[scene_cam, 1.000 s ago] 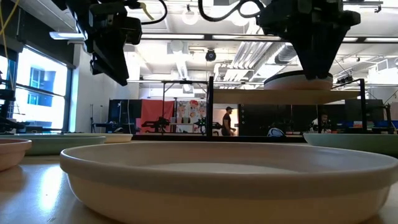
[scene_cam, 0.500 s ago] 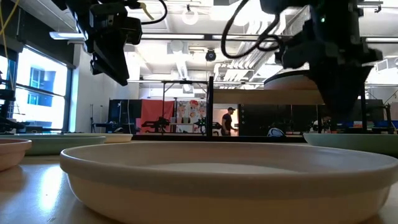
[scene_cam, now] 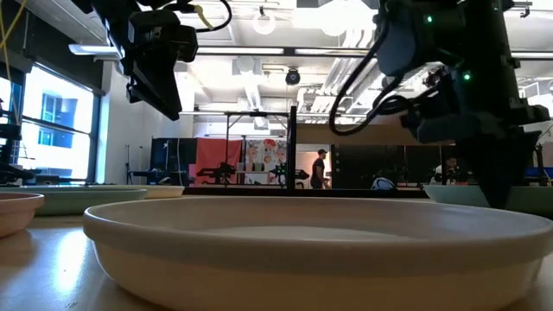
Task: Place and stack plates onto a shelf
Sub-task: Stack the green plate on top of the black plate on the shelf
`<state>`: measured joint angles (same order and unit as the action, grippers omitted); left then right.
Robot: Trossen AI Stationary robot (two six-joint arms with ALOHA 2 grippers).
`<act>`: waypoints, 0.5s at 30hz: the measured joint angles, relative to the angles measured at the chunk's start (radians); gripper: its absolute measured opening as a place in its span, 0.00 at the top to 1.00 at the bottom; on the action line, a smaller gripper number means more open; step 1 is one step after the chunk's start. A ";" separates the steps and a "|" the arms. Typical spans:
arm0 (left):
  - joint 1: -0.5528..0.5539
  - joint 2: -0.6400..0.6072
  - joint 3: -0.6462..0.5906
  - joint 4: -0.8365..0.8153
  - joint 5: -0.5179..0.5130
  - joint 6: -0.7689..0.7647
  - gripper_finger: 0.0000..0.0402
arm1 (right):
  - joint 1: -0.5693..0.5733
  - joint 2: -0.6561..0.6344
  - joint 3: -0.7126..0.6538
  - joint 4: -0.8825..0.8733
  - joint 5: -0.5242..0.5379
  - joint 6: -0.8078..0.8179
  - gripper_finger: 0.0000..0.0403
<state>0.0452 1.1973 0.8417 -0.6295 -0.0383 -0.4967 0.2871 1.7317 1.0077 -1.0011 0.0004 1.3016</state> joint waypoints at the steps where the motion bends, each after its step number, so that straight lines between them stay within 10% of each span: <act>1: 0.000 0.000 0.000 0.000 0.000 0.000 0.75 | 0.000 0.000 -0.004 0.006 -0.005 0.000 0.73; 8: 0.000 0.000 0.000 0.000 -0.002 0.001 0.75 | 0.000 0.000 -0.009 0.014 -0.046 -0.001 0.97; 15: 0.000 0.000 0.000 0.000 -0.003 0.003 0.75 | 0.005 0.000 0.066 -0.024 -0.082 -0.001 0.99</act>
<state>0.0452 1.1973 0.8417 -0.6296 -0.0418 -0.4942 0.2921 1.7317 1.0734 -1.0248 -0.0812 1.3003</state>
